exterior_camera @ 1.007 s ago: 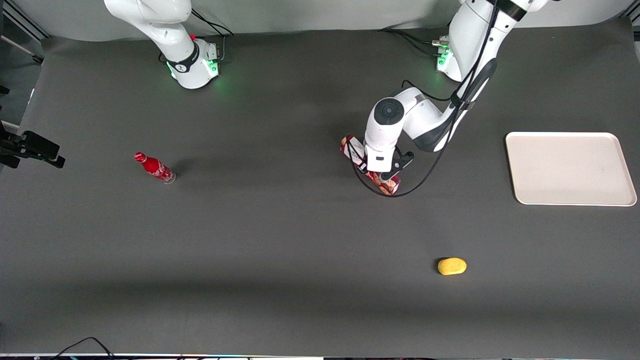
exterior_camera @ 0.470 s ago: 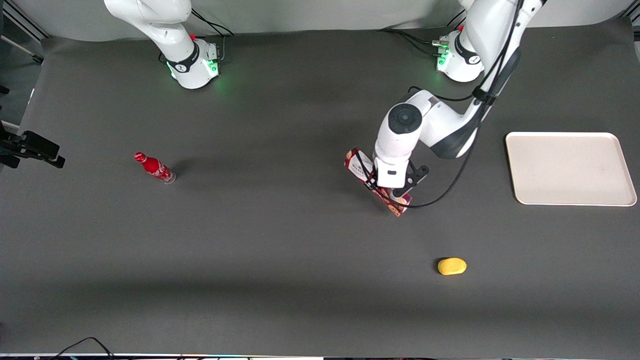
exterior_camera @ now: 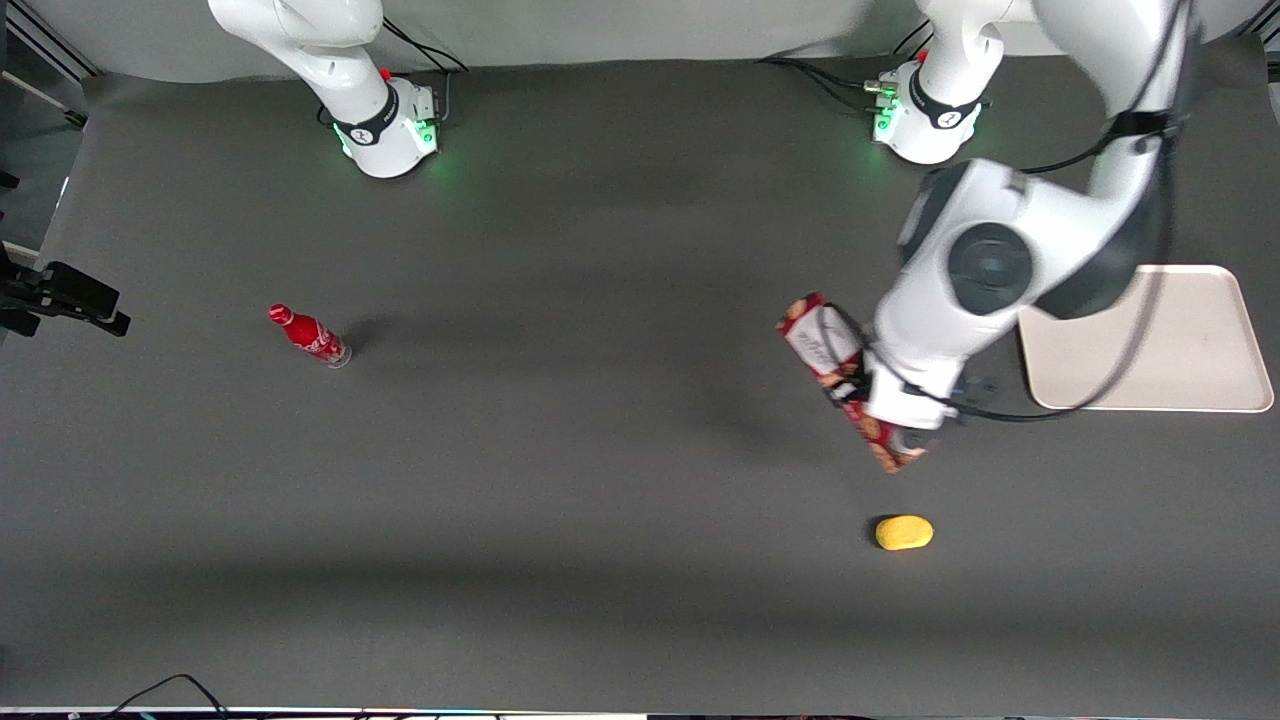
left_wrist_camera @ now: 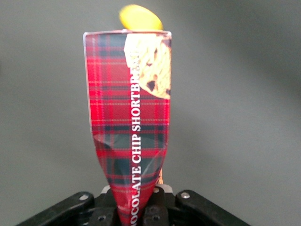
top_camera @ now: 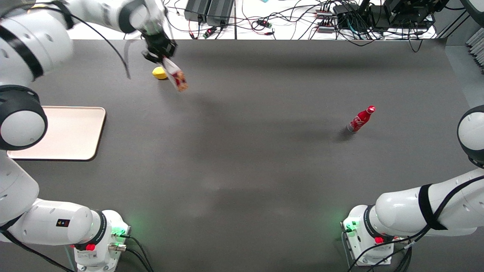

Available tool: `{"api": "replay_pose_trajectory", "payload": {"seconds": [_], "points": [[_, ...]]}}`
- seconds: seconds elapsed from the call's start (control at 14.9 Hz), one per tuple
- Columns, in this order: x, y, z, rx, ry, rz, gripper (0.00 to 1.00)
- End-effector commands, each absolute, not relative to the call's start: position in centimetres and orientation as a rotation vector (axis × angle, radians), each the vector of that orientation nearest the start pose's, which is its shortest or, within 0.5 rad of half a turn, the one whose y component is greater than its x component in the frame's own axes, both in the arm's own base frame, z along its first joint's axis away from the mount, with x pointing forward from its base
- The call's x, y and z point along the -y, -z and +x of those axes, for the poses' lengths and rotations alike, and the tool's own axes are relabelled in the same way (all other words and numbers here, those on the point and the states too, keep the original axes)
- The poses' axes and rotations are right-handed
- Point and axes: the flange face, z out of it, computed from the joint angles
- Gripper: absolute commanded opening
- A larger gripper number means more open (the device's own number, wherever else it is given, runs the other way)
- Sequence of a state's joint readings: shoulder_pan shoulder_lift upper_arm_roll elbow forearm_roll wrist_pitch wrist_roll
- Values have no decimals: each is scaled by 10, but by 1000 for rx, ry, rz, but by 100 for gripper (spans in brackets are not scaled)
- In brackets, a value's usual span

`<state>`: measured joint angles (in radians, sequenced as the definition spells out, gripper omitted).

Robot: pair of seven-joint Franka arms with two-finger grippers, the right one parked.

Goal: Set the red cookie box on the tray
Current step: 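Lift the cookie box and carry it toward the white tray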

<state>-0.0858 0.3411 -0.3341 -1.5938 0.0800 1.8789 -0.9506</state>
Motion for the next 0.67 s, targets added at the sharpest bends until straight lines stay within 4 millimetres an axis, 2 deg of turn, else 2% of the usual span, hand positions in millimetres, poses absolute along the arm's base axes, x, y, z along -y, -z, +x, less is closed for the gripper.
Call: {"api": "replay_pose_trajectory", "payload": {"seconds": [0.0, 0.13, 0.34, 0.4, 0.47, 0.6], "points": [[165, -507, 624, 608, -183, -3089, 0], [112, -533, 624, 501, -228, -3118, 0], [18, -564, 614, 310, -238, -3156, 0], [-14, -571, 611, 233, -221, -3162, 0], [-55, -576, 604, 185, -211, -3158, 0], [-118, -569, 591, 79, -235, -3163, 0]]}}
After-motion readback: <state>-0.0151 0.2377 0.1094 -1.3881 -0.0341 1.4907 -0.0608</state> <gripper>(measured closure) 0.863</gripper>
